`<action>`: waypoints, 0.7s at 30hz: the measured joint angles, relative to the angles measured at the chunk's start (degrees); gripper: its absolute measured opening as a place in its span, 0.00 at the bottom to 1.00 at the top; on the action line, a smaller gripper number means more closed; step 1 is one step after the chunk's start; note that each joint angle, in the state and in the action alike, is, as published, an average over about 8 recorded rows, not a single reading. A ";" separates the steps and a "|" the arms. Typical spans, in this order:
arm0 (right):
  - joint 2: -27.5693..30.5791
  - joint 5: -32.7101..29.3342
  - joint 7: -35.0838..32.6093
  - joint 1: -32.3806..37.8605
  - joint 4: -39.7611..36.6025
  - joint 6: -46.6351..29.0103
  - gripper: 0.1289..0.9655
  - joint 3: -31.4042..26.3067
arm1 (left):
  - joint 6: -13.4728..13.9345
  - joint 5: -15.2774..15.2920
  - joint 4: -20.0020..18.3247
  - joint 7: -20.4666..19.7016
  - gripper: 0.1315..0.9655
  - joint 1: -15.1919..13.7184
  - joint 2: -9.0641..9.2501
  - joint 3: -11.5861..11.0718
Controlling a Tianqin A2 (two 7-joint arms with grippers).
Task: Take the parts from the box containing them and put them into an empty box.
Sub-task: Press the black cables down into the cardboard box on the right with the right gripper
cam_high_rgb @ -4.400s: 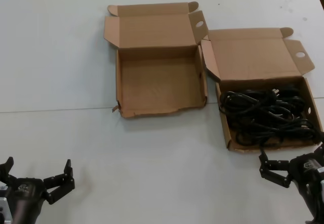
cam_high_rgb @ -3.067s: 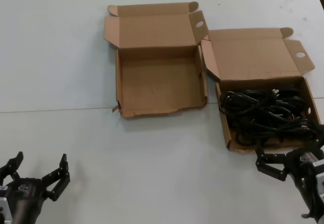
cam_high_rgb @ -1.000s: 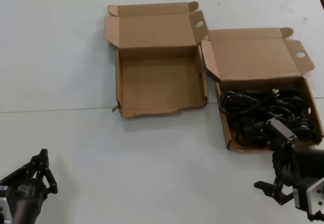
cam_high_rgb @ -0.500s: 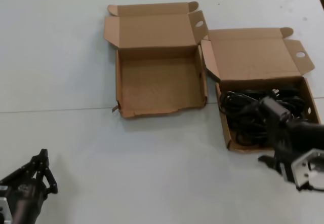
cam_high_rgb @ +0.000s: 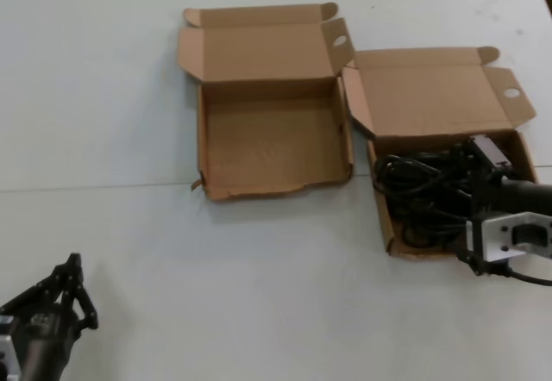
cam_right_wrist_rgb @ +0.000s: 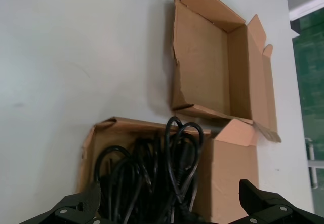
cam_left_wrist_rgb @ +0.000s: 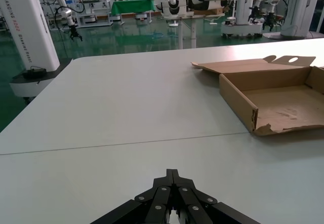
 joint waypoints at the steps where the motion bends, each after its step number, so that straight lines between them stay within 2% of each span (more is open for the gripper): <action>1: -0.55 -0.32 0.00 0.02 -0.11 -0.43 1.00 0.52 | 0.00 0.00 0.00 0.00 0.03 0.00 0.00 0.00; 13: -0.37 2.67 0.00 0.86 -3.49 -0.06 0.97 0.83 | 0.00 0.00 0.00 0.00 0.03 0.00 0.00 0.00; 21: 1.29 5.31 0.00 2.80 -7.22 1.80 0.86 -1.12 | 0.00 0.00 0.00 0.00 0.03 0.00 0.00 0.00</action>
